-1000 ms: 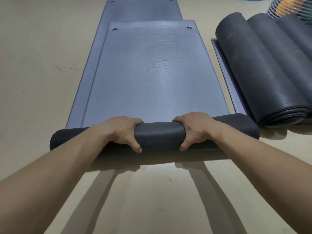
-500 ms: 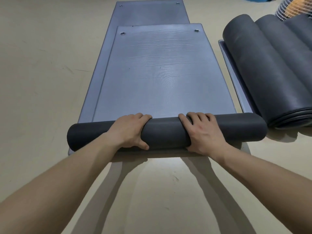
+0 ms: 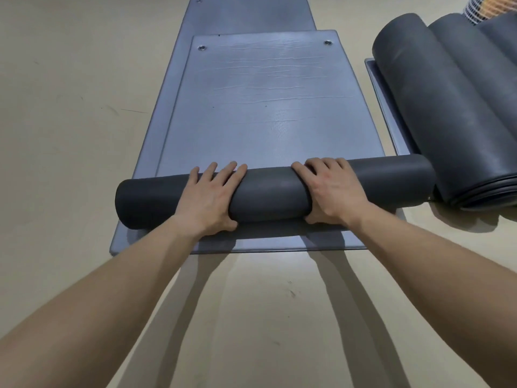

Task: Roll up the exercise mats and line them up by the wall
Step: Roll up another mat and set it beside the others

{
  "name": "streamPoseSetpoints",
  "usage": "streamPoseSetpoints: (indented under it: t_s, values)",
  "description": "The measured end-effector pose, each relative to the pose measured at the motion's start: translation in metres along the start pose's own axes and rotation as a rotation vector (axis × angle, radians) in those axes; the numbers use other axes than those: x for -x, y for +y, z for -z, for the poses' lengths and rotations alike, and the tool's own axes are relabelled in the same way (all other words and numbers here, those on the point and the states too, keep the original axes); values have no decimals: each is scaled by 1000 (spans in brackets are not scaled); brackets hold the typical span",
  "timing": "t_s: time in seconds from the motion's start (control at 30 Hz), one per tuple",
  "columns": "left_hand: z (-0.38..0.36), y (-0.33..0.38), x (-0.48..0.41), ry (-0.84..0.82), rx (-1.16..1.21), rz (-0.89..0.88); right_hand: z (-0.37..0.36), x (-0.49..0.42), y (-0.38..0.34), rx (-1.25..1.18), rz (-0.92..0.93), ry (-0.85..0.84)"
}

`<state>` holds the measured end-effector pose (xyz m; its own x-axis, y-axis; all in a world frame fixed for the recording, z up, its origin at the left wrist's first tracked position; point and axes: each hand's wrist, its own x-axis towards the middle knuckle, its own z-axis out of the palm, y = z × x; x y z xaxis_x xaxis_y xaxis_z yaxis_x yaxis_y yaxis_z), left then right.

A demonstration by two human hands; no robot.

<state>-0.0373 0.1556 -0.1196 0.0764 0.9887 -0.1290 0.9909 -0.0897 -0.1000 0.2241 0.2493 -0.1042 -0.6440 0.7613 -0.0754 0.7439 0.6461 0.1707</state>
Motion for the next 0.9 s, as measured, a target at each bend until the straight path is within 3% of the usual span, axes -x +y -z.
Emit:
streamPoseSetpoints:
  t_s: [0.1, 0.27, 0.4, 0.47, 0.57, 0.63, 0.8, 0.9]
  values:
    - [3, 1, 4, 56, -31, 74, 30, -24, 5, -72, 13, -195]
    - [33, -17, 1, -245, 51, -94, 39, -4, -1, -249, 23, -429]
    - [39, -29, -7, -412, 208, -73, -2, 51, -27, -46, -24, -45]
    - [33, -30, -6, -366, 244, -58, -4, 44, -23, -46, 4, -87]
    - [7, -22, 15, 8, 47, -30, 23, 4, -1, -224, 19, -284]
    - [-2, -21, 15, 108, -27, -41, 30, -14, 9, -297, 28, -357]
    - [20, -31, -11, -26, 54, -46, -1, 7, -8, -74, -20, -40]
    - [31, -27, -12, -90, 90, -15, 8, 5, -9, -88, -14, -71]
